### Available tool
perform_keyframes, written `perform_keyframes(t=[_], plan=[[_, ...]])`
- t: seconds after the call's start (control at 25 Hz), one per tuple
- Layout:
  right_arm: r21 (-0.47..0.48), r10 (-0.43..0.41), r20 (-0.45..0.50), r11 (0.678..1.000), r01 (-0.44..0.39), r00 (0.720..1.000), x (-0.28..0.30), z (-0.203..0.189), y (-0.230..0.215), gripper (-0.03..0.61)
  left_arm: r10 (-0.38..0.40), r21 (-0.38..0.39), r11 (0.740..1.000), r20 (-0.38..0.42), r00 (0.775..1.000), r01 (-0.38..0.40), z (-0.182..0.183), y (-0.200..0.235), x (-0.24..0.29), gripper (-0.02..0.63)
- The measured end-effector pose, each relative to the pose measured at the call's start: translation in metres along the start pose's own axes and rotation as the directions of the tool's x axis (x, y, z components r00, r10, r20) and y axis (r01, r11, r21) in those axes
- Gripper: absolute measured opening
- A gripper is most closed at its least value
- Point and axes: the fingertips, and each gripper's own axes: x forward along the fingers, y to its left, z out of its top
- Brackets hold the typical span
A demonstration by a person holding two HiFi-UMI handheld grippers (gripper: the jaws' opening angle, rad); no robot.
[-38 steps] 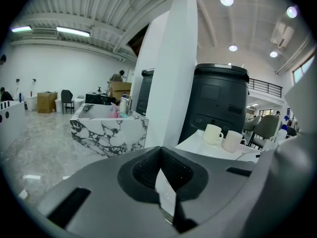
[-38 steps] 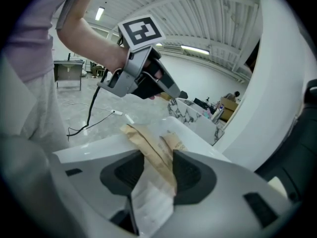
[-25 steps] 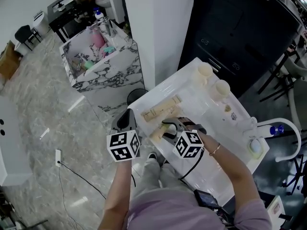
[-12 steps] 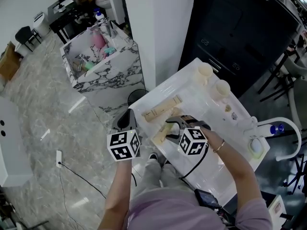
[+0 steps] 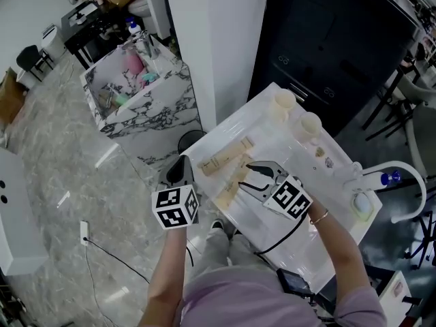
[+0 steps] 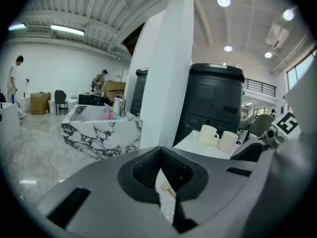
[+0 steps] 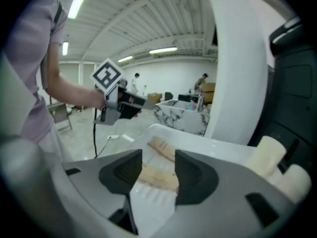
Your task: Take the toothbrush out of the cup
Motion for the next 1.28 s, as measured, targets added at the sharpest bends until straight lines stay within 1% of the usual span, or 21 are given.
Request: perform_keyframes(t=[0.12, 0.32, 0.48, 0.64, 0.68, 0.84, 1.04, 1.16, 1.28], plan=[[0.123, -0.106, 0.11, 0.988, 0.092, 0.988, -0.014, 0.018, -0.017, 0.173, -0.02, 0.009, 1.0, 0.0, 1.0, 0.02, 0.002, -0.007, 0.003, 0.0], [0.263, -0.237, 0.186, 0.947, 0.184, 0.953, -0.031, 0.03, -0.032, 0.128, -0.056, 0.022, 0.998, -0.002, 0.998, 0.056, 0.006, -0.022, 0.009, 0.0], [0.371, -0.348, 0.211, 0.893, 0.255, 0.913, -0.044, 0.029, -0.041, 0.073, -0.086, 0.031, 0.996, -0.001, 0.996, 0.086, 0.007, -0.034, 0.013, 0.0], [0.467, -0.456, 0.225, 0.826, 0.315, 0.861, -0.06, 0.026, -0.05, 0.016, -0.11, 0.035, 0.993, -0.002, 0.994, 0.11, 0.007, -0.043, 0.014, 0.0], [0.481, -0.479, 0.227, 0.812, 0.33, 0.848, -0.064, 0.026, -0.051, 0.005, -0.116, 0.036, 0.993, -0.003, 0.993, 0.116, 0.007, -0.045, 0.014, 0.0], [0.506, -0.544, 0.228, 0.775, 0.379, 0.808, -0.076, 0.028, -0.054, 0.003, -0.14, 0.049, 0.989, -0.005, 0.99, 0.14, 0.006, -0.055, 0.014, 0.0], [0.565, -0.624, 0.235, 0.712, 0.418, 0.745, -0.093, 0.027, -0.06, 0.003, -0.167, 0.061, 0.984, -0.004, 0.986, 0.167, 0.007, -0.064, 0.012, 0.0], [0.579, -0.647, 0.247, 0.695, 0.426, 0.721, -0.101, 0.028, -0.06, 0.003, -0.179, 0.067, 0.982, -0.003, 0.984, 0.179, 0.008, -0.068, 0.009, 0.0], [0.589, -0.648, 0.262, 0.695, 0.414, 0.715, -0.105, 0.03, -0.058, 0.003, -0.189, 0.069, 0.98, -0.005, 0.982, 0.189, 0.007, -0.071, 0.007, 0.0]])
